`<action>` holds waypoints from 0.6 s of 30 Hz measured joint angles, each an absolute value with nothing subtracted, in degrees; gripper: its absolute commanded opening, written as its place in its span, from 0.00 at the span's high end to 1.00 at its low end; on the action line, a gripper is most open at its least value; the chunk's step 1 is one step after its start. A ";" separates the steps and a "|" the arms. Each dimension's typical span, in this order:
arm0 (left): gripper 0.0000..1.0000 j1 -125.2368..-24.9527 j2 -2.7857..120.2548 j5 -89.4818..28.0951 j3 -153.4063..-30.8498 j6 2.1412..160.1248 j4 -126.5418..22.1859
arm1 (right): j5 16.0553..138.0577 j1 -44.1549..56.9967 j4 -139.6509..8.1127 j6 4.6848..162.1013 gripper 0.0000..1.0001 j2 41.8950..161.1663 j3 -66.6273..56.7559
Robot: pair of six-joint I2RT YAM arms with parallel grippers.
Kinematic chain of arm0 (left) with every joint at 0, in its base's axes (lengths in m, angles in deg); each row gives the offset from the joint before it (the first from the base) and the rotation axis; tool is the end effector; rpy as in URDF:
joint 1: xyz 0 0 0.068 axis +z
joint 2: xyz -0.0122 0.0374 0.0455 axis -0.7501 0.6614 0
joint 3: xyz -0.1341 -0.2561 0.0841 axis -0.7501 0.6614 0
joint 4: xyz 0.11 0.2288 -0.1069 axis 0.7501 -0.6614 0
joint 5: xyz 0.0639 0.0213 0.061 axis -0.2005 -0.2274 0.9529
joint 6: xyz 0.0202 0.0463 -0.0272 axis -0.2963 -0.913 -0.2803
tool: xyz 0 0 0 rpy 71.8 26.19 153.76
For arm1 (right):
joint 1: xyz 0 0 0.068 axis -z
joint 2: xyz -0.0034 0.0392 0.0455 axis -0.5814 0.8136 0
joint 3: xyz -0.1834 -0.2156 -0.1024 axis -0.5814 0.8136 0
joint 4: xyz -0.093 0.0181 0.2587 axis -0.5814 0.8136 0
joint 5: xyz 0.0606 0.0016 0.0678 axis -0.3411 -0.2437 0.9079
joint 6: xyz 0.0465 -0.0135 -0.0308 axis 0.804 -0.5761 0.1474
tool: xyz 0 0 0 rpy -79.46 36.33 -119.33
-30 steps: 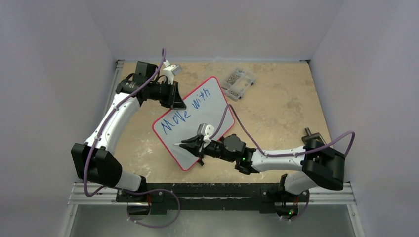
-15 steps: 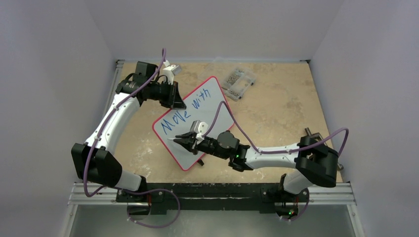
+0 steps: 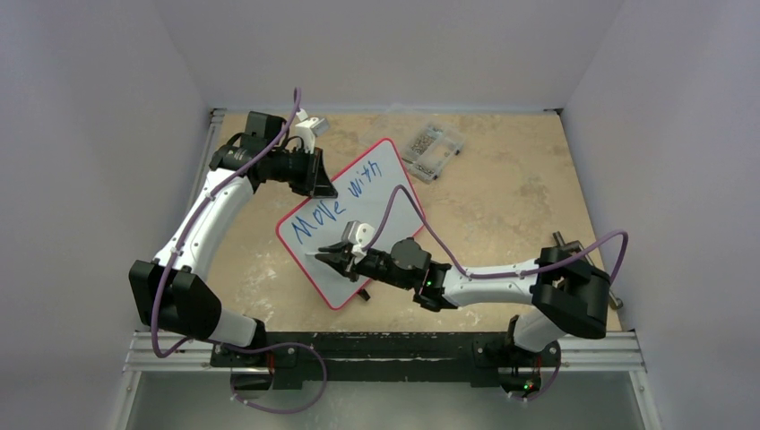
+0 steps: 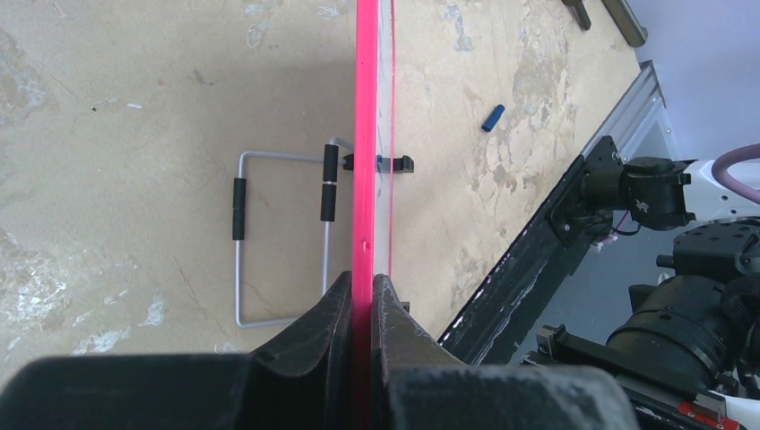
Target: Write a sentence on the whiteboard
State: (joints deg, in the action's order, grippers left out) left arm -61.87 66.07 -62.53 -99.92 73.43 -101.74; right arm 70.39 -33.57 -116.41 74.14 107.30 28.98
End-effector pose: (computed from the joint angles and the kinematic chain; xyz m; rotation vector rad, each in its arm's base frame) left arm 0.2983 -0.0972 0.3708 0.5086 2.3496 -0.9887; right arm 0.1220 0.3217 0.2739 -0.9236 1.2567 0.9451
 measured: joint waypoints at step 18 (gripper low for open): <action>1.00 -61.87 66.05 -62.48 -99.92 73.41 -101.70 | 70.41 -34.69 -112.87 75.69 1.00 104.98 36.09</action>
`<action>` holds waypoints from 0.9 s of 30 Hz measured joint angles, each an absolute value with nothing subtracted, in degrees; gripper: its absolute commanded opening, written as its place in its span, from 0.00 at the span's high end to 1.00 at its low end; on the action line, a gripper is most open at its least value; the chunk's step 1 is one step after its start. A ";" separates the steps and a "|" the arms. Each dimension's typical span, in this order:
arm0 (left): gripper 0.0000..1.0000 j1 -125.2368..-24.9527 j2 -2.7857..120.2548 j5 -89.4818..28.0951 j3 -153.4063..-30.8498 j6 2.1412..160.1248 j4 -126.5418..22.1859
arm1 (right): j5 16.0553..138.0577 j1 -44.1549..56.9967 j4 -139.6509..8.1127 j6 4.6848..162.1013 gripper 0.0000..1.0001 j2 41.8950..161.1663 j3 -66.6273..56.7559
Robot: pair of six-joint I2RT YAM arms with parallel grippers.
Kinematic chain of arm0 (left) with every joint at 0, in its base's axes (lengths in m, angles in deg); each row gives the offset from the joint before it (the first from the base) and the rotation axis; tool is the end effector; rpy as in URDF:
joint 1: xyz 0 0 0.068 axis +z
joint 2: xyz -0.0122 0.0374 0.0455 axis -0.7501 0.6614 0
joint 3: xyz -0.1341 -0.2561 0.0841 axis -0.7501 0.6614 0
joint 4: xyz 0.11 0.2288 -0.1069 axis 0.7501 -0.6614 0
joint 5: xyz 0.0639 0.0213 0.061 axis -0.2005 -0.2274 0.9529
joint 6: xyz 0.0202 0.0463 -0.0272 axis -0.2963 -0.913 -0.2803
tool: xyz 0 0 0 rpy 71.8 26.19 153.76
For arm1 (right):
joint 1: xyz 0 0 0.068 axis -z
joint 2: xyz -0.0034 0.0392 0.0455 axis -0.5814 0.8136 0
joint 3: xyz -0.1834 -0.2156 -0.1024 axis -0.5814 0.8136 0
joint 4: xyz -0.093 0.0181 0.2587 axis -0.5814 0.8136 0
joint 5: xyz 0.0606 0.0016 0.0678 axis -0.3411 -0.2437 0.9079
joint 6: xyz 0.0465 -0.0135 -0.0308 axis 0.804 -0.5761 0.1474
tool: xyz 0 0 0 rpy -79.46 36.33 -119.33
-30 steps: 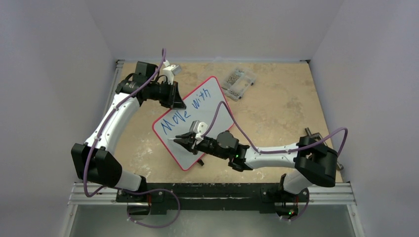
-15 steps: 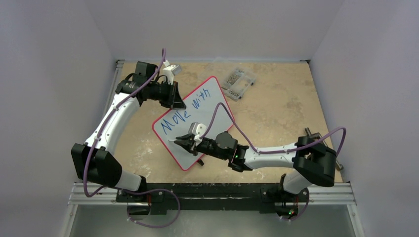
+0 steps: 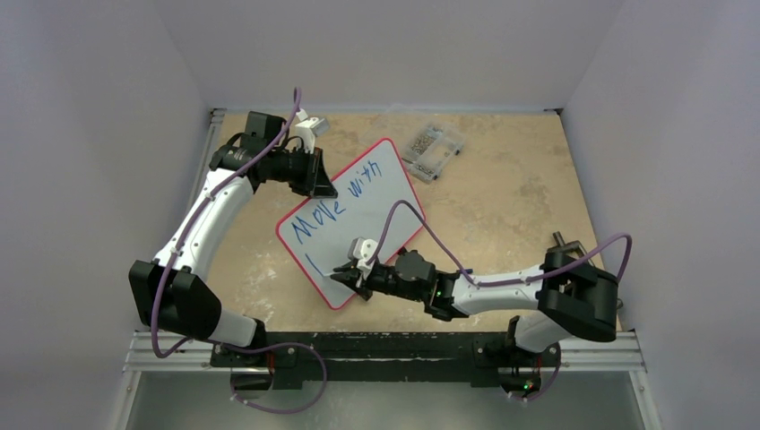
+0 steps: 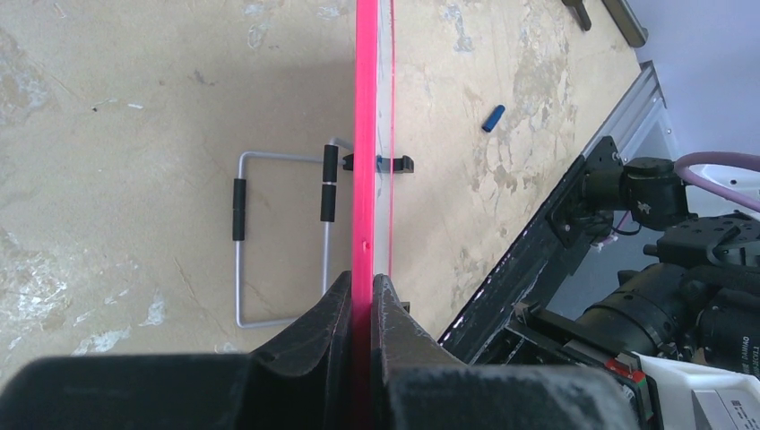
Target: Write a sentence on the whiteboard
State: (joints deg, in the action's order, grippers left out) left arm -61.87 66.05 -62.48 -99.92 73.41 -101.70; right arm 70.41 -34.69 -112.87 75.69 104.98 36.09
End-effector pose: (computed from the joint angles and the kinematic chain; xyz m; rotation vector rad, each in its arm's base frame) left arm 0.2983 -0.0972 0.3710 0.5089 2.3486 -0.9873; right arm 0.1075 0.3012 0.2380 -1.0091 1.3872 0.9316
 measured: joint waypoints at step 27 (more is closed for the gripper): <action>1.00 -61.87 65.37 -61.79 -99.86 73.45 -101.90 | 68.79 -35.02 -106.68 72.52 1.00 106.01 23.78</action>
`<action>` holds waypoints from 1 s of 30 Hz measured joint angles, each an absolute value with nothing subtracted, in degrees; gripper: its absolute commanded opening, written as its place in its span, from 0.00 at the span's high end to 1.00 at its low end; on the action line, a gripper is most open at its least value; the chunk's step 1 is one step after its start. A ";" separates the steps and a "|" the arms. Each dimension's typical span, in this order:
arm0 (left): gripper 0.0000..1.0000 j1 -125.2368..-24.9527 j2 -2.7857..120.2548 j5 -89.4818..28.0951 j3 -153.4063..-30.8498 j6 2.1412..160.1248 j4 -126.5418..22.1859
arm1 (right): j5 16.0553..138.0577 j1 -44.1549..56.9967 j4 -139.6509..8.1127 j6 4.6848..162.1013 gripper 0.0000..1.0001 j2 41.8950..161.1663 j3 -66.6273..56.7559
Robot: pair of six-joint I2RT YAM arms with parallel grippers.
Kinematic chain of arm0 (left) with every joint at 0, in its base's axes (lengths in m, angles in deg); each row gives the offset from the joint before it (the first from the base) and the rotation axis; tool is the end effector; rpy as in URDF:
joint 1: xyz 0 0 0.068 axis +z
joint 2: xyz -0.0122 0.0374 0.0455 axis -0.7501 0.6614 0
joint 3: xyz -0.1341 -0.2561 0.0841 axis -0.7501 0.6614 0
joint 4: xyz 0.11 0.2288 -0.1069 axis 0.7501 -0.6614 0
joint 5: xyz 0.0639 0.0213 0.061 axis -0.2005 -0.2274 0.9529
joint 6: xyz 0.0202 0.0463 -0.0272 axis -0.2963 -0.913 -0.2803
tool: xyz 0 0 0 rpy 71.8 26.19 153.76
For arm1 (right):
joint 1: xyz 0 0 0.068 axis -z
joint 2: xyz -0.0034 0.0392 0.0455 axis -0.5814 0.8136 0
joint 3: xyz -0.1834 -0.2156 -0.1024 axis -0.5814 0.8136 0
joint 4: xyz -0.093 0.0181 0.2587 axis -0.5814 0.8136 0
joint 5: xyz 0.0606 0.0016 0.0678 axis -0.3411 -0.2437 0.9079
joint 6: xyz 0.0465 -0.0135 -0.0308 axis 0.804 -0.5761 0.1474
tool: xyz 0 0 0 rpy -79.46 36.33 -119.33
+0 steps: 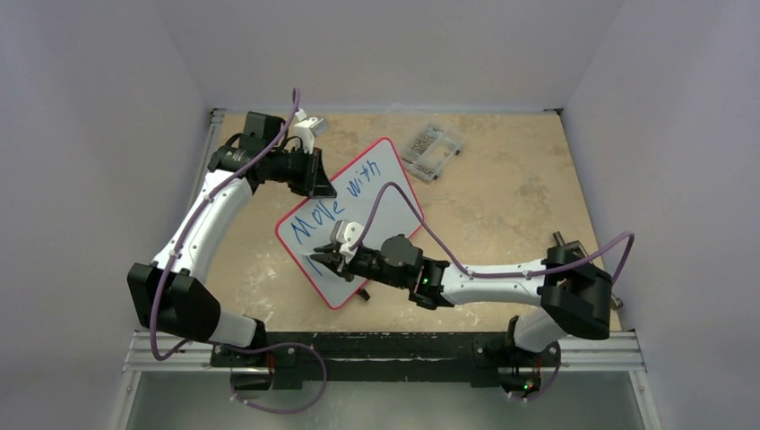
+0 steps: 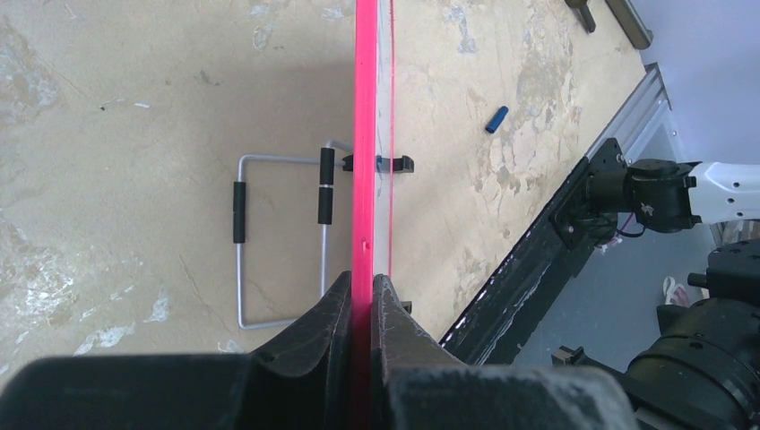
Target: Write a sentence on the whiteboard
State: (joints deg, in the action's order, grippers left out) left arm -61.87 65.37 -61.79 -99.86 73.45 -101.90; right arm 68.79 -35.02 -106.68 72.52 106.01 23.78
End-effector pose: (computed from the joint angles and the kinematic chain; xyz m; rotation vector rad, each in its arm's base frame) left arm 0.2952 -0.0961 0.3736 0.5050 2.3454 -0.9715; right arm 0.1177 0.3322 0.2935 -0.9711 1.2889 0.9038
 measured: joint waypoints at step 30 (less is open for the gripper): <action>1.00 -61.87 65.26 -61.52 -99.84 72.95 -101.44 | 60.73 -35.76 -106.31 71.89 1.00 106.71 22.93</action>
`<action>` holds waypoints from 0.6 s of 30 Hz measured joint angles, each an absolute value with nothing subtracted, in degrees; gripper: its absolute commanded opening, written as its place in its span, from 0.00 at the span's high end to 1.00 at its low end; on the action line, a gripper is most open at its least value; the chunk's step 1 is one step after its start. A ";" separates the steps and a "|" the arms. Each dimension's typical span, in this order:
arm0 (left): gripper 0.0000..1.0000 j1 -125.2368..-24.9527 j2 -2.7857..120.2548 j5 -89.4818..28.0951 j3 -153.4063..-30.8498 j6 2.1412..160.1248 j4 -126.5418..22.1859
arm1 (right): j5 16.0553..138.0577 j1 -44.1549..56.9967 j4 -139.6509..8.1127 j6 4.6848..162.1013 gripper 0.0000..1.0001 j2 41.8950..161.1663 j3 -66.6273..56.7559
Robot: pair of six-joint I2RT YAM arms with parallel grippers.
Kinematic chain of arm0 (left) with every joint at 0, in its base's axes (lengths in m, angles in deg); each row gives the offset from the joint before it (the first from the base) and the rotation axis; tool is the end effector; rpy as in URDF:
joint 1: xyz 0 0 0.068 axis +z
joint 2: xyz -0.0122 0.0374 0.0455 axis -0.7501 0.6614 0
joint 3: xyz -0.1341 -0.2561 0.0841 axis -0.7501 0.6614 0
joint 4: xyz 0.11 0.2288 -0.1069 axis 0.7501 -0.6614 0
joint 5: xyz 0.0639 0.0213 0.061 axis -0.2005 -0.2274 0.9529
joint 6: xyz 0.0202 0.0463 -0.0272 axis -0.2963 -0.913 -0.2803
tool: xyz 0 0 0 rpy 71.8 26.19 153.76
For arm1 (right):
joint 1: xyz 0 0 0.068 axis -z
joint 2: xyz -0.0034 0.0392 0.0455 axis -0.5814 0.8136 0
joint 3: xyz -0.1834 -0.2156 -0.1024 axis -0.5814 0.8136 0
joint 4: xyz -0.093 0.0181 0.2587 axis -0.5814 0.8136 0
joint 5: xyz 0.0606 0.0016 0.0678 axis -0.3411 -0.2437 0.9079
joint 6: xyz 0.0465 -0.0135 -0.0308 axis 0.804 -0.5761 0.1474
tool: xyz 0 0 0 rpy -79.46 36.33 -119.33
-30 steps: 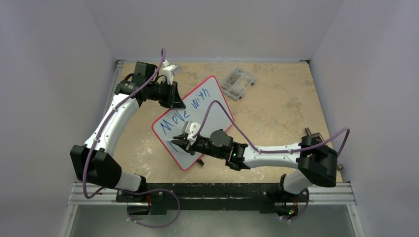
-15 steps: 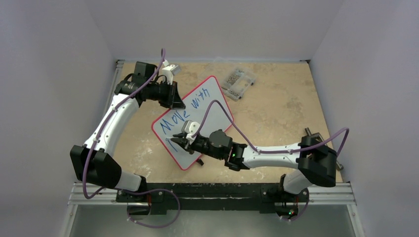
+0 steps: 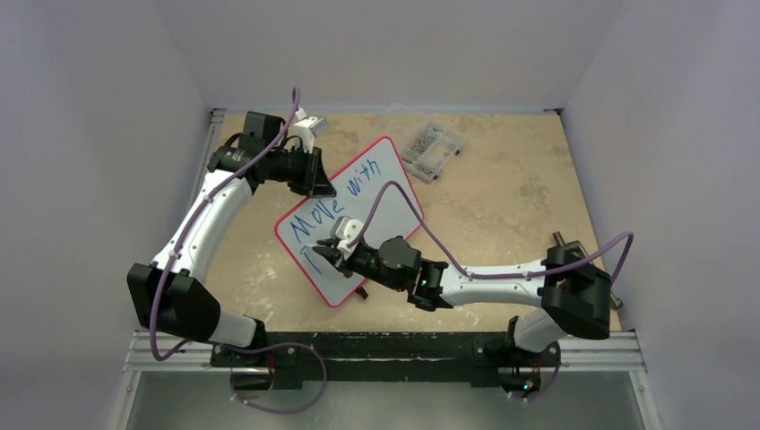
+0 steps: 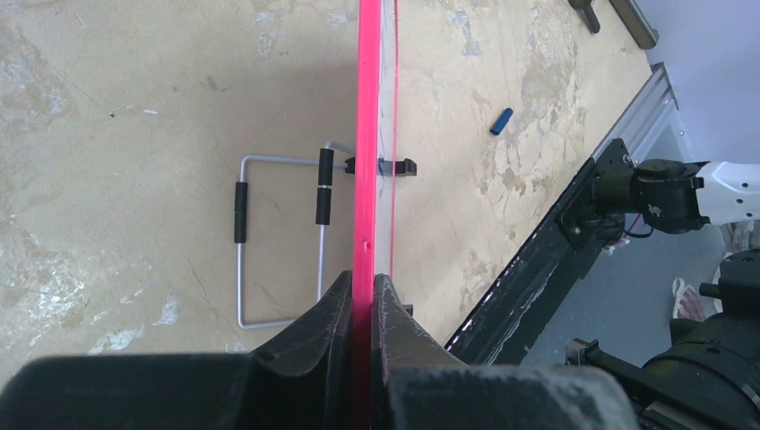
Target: Write a sentence on the whiteboard
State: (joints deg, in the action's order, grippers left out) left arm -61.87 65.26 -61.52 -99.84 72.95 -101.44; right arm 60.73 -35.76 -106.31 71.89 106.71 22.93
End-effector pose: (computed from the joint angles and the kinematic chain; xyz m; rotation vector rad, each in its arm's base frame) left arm 0.2955 -0.0960 0.3745 0.5153 2.3332 -0.9599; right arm 0.1199 0.3351 0.2939 -0.8851 1.3349 0.7982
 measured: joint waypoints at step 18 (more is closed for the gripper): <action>1.00 -61.87 65.26 -61.46 -99.84 72.95 -101.31 | 58.87 -35.76 -103.14 71.96 1.00 105.00 24.81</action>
State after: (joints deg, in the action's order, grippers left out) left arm -61.87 65.26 -61.46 -99.84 72.95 -101.31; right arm 58.87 -35.76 -103.14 71.96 105.00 24.81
